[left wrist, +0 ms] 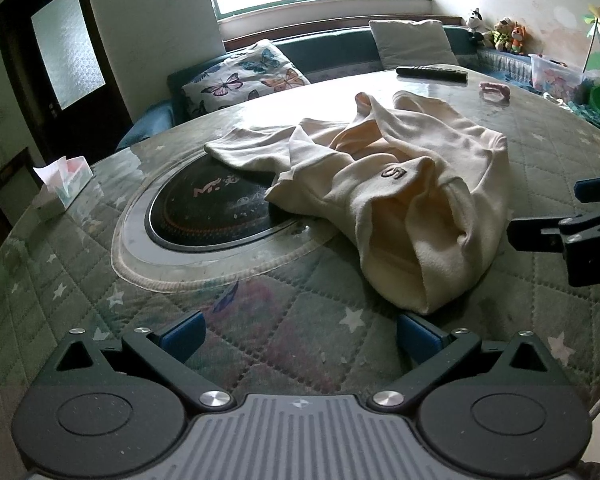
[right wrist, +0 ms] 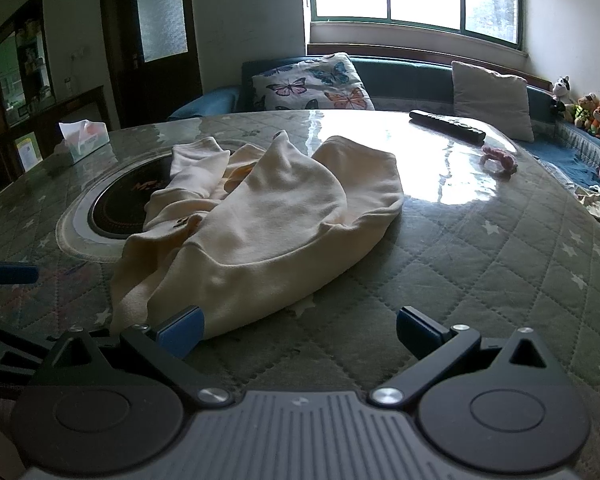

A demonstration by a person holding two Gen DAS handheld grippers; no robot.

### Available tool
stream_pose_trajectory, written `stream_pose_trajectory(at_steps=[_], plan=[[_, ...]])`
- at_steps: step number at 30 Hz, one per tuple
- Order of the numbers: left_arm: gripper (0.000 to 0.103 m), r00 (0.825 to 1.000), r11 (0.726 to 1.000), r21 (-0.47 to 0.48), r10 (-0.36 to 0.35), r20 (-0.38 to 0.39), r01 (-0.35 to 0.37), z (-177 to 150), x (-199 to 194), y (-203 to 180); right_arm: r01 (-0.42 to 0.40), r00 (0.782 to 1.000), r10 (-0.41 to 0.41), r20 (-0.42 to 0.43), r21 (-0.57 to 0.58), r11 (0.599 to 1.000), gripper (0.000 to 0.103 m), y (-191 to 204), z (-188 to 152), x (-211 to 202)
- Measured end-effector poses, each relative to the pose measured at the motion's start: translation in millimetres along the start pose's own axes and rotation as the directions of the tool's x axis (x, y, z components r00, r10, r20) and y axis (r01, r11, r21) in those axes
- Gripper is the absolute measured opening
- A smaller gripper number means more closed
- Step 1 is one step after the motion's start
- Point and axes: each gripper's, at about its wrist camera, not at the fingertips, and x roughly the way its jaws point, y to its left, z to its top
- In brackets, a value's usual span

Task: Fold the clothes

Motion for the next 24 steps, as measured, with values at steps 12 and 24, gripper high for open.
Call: stream_pose_trajectory(at_steps=[12, 24], plan=[[0.103, 1.000, 1.000, 0.004, -0.001, 0.006, 0.001, 2.8, -1.0, -0.1, -0.004, 1.000, 0.004, -0.001, -0.007, 1.000, 0.103, 1.8, 1.3, -0.6], [0.103, 1.000, 1.000, 0.000, 0.003, 0.012, -0.003, 6.7, 0.3, 3.6, -0.010, 1.000, 0.010, -0.007, -0.016, 1.000, 0.103, 3.9, 2.8, 1.7]])
